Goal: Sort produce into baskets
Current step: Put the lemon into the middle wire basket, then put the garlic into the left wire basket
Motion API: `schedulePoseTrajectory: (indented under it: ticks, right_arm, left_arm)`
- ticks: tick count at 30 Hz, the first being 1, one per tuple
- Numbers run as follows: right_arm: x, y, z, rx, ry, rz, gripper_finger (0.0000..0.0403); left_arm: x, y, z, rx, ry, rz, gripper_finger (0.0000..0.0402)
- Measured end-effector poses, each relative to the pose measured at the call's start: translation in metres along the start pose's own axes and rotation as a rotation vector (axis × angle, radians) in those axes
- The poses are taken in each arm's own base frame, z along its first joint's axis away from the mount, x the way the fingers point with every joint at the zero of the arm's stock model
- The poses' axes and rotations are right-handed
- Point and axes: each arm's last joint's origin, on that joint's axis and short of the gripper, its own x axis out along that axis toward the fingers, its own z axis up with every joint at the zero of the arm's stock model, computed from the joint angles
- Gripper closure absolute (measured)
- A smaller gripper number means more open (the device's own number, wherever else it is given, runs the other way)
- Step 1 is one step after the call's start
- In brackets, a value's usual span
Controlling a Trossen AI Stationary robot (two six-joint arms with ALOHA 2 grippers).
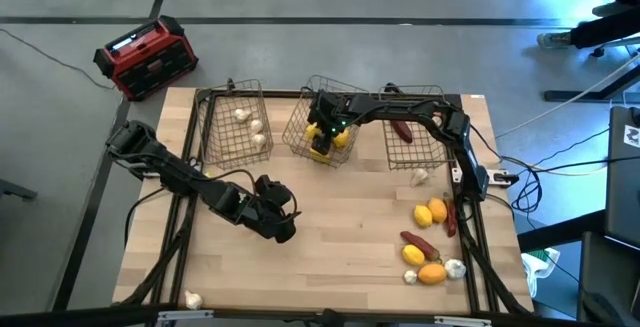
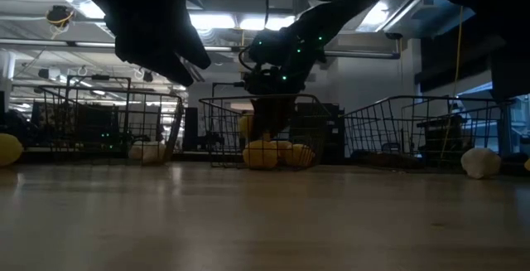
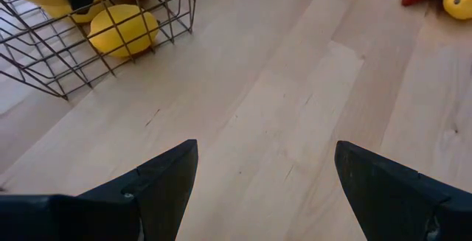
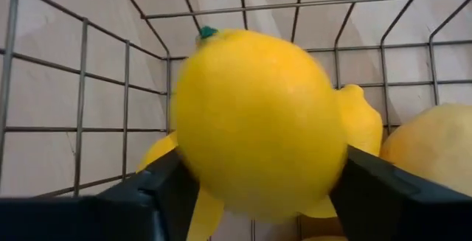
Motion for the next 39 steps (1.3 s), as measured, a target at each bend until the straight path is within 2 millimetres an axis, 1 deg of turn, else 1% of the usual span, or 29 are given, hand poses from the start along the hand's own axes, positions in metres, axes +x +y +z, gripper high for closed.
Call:
schedulePoseTrajectory:
  ticks: [3,6,10,12,18,23,28,31,35,39]
  right_arm:
    - [0.000,0.000,0.000,-0.001,0.000,0.000,0.0111]
    - [-0.001,0.000,0.000,-0.002,-0.003,0.002,0.0096]
    - [-0.008,0.001,0.001,-0.002,-0.009,0.000,0.0092]
    - [-0.016,0.002,0.002,-0.004,-0.017,-0.002,0.0094]
    - [-0.061,0.008,0.009,-0.032,-0.079,-0.001,0.0099]
    - [-0.100,0.022,0.011,-0.069,-0.128,0.010,0.0100]
    - [-0.131,0.046,0.012,-0.138,-0.201,0.036,0.0100]
    - [-0.150,0.064,0.010,-0.186,-0.241,0.061,0.0100]
    - [-0.169,0.100,0.001,-0.354,-0.271,0.094,0.0100]
    - [-0.179,0.137,-0.013,-0.487,-0.255,0.124,0.0100]
  left_arm:
    - [0.000,0.000,0.000,0.000,0.000,0.000,0.0086]
    - [0.000,0.000,0.000,-0.001,0.000,0.000,0.0086]
    - [0.000,0.000,0.000,-0.005,0.000,0.000,0.0086]
    - [0.000,0.000,0.000,-0.005,0.000,0.000,0.0086]
    - [0.000,0.000,0.000,-0.005,0.000,0.000,0.0086]
    - [0.000,-0.001,0.001,-0.048,-0.004,-0.006,0.0086]
    - [0.000,-0.001,0.001,-0.067,-0.008,-0.009,0.0086]
    - [0.000,-0.003,0.003,-0.100,-0.022,-0.027,0.0086]
    - [0.002,-0.003,0.007,-0.149,-0.042,-0.040,0.0086]
    - [0.002,-0.003,0.008,-0.126,-0.045,-0.043,0.0086]
